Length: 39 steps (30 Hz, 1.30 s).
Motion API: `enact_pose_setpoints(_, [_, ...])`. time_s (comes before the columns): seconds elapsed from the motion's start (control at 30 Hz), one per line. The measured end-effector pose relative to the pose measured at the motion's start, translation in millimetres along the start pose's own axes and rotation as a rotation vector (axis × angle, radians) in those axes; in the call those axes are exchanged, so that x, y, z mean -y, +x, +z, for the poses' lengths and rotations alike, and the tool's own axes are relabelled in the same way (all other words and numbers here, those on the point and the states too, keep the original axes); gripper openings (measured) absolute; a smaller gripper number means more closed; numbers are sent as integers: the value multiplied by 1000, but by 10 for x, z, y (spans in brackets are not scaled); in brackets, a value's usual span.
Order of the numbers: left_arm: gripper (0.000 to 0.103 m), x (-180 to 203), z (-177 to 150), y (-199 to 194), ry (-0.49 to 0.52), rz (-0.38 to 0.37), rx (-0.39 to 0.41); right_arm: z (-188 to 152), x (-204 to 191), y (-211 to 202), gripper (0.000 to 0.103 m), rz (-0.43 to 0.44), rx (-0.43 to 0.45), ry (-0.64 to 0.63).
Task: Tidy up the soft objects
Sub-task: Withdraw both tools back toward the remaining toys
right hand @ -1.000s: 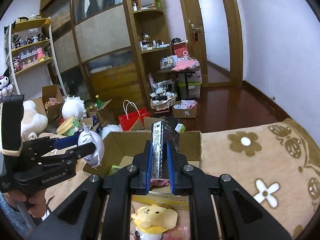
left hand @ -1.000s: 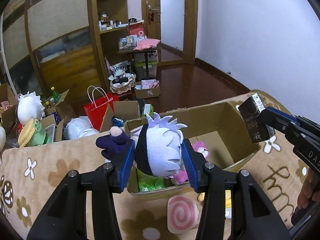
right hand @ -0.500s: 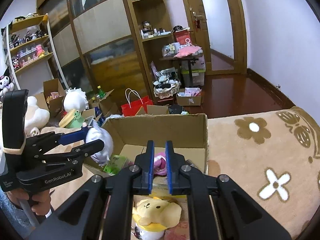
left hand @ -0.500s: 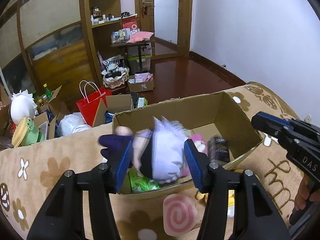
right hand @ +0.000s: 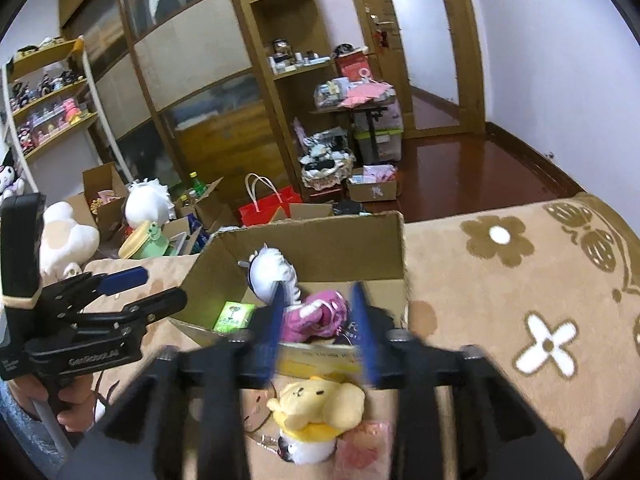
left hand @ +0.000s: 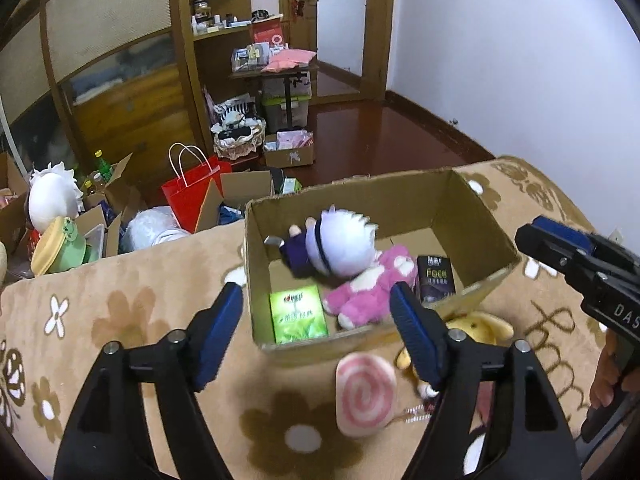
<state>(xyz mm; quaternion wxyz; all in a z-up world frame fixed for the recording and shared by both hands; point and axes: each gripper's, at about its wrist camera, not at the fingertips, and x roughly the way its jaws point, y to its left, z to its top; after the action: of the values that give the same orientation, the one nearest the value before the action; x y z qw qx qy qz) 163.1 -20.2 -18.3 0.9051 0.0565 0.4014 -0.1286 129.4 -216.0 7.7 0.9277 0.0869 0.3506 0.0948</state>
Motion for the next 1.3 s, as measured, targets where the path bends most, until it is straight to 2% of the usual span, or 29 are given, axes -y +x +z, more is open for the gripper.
enact_pose_setpoints(0.03, [84,11,-30,-26,8,5,-1,-14,-1,-19,61,-10,0,3])
enact_pose_setpoints(0.07, [87,25,-65,-54,13,8,-1,-24,-2,-36,63,-19,2,3])
enact_pose_setpoints(0.17, [91,60,-135,-98,27,-1,-21,-72,-23,-75,79,-45,-7,0])
enact_pose_setpoints(0.23, [93,69,-180,-107,35,-14,-39,-103,-43,-95,97,-51,-16,-3])
enact_pose_setpoints(0.3, [94,78,-240,-126,36,-20,-50,-148,-62,-119,103,-52,-20,1])
enact_pose_setpoints(0.53, [98,62,-367,-111,21,-21,-90,-287,-98,-118,103,-51,-46,27])
enact_pose_setpoints(0.87, [99,71,-519,127,18,-13,-166,-438,-112,100,103,-56,-108,32])
enact_pose_setpoints(1.3, [99,109,-629,432,15,-45,-236,-562,-46,387,103,-61,-176,41])
